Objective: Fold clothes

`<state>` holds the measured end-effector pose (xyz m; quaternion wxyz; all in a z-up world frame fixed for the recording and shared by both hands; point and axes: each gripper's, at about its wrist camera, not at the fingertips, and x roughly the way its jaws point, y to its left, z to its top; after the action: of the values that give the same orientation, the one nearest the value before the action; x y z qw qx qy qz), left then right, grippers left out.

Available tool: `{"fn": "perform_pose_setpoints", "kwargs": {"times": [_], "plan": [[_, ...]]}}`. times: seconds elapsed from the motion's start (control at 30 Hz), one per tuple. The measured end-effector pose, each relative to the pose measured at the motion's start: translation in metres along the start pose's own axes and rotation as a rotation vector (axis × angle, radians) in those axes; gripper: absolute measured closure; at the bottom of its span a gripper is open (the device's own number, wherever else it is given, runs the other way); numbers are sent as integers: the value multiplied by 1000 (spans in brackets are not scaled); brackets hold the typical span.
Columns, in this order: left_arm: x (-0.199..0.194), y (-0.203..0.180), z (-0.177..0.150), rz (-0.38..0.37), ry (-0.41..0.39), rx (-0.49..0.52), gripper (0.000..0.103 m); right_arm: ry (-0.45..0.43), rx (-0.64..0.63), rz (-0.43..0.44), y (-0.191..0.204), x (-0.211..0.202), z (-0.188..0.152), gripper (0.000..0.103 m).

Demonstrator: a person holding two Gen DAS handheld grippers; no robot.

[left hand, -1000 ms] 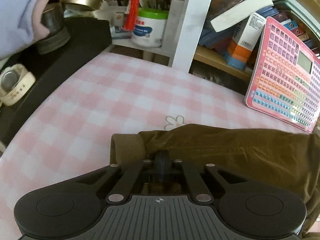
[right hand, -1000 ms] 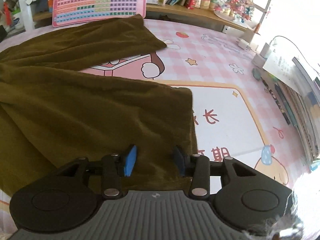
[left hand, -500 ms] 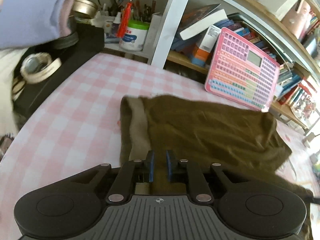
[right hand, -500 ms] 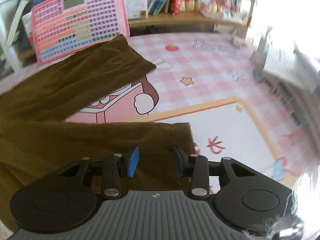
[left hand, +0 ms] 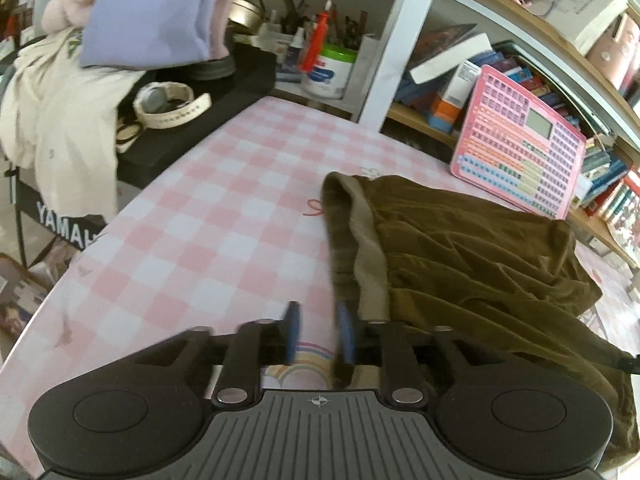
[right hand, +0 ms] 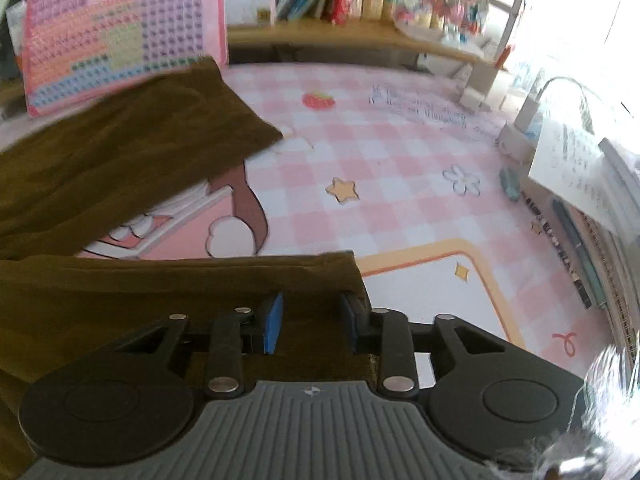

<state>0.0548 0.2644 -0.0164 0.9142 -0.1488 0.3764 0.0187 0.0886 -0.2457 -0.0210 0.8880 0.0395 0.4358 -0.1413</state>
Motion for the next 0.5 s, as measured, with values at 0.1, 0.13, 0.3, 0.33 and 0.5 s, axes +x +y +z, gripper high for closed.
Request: {"fn": "perform_pose_setpoints", "kwargs": {"times": [0.1, 0.13, 0.3, 0.33, 0.5], "plan": [[1, 1, -5, 0, 2, -17, 60, -20, -26, 67, 7, -21, -15, 65], [3, 0, -6, -6, 9, -20, 60, -18, -30, 75, 9, -26, -21, 65], [19, 0, -11, -49, 50, -54, 60, 18, 21, 91, 15, -44, -51, 65], [22, 1, -12, -56, 59, -69, 60, 26, 24, 88, 17, -46, -56, 65], [33, 5, -14, -107, 76, -135, 63, 51, 11, 58, 22, -51, -72, 65]]}}
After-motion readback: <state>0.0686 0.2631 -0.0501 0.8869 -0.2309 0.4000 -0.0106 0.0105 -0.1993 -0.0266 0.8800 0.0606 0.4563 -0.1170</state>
